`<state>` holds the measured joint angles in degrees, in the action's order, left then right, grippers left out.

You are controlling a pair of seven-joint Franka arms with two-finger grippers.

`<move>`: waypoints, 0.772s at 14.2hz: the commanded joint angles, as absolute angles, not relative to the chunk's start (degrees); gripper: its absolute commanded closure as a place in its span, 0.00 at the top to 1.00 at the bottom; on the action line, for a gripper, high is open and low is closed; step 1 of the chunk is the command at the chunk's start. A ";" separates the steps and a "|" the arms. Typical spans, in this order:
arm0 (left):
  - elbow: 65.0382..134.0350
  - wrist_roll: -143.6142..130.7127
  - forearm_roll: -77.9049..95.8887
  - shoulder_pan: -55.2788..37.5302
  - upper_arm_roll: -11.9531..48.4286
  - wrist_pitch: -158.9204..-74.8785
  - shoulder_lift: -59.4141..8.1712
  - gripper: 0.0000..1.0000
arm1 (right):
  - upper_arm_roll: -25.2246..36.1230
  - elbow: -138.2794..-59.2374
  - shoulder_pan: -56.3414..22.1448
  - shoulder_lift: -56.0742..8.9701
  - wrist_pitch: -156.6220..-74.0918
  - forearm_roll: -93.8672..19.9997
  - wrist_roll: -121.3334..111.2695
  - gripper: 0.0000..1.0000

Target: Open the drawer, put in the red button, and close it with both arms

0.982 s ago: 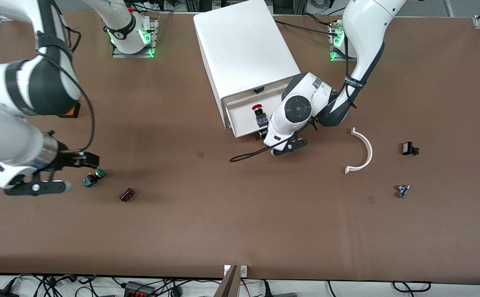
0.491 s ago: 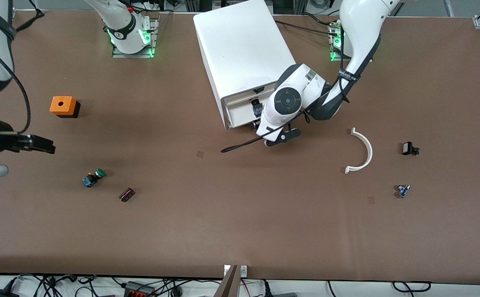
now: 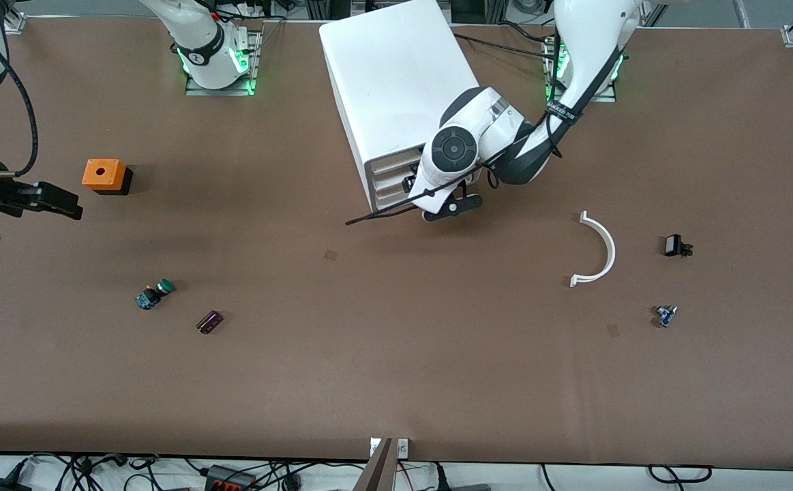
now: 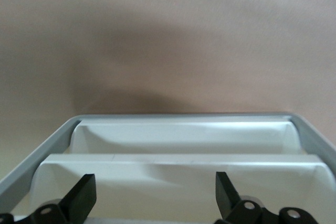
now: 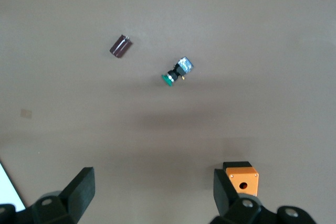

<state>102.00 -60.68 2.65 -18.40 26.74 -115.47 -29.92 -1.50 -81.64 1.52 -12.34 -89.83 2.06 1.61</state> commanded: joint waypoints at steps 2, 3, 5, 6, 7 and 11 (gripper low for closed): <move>102.57 -61.44 2.46 -17.58 28.21 -113.20 -28.65 1.00 | -2.20 -97.88 2.46 -0.64 -96.75 1.67 1.23 1.00; 102.57 -61.35 2.46 -17.58 28.21 -113.20 -28.65 1.00 | -2.20 -99.91 2.63 0.95 -97.38 1.67 1.23 1.00; 101.87 -60.74 2.37 -17.23 28.04 -113.20 -28.57 1.00 | -2.20 -100.72 2.81 1.85 -97.30 1.67 1.23 1.00; 100.82 -60.47 1.85 -16.53 27.78 -113.03 -28.48 1.00 | -2.20 -100.37 2.81 1.85 -97.21 1.76 1.14 1.00; 99.68 -60.38 1.50 -15.22 27.69 -112.68 -28.39 1.00 | -2.11 -100.28 2.90 1.85 -97.29 1.93 1.14 1.00; 90.55 -51.81 -2.80 -7.84 27.86 -103.21 -28.39 1.00 | -1.85 -97.39 2.90 -0.26 -96.68 1.93 0.88 1.00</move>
<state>94.93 -57.21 0.31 -11.75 27.04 -109.14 -29.18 -1.42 -98.56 2.10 0.39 -96.33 2.08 1.61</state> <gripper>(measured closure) 0.000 0.000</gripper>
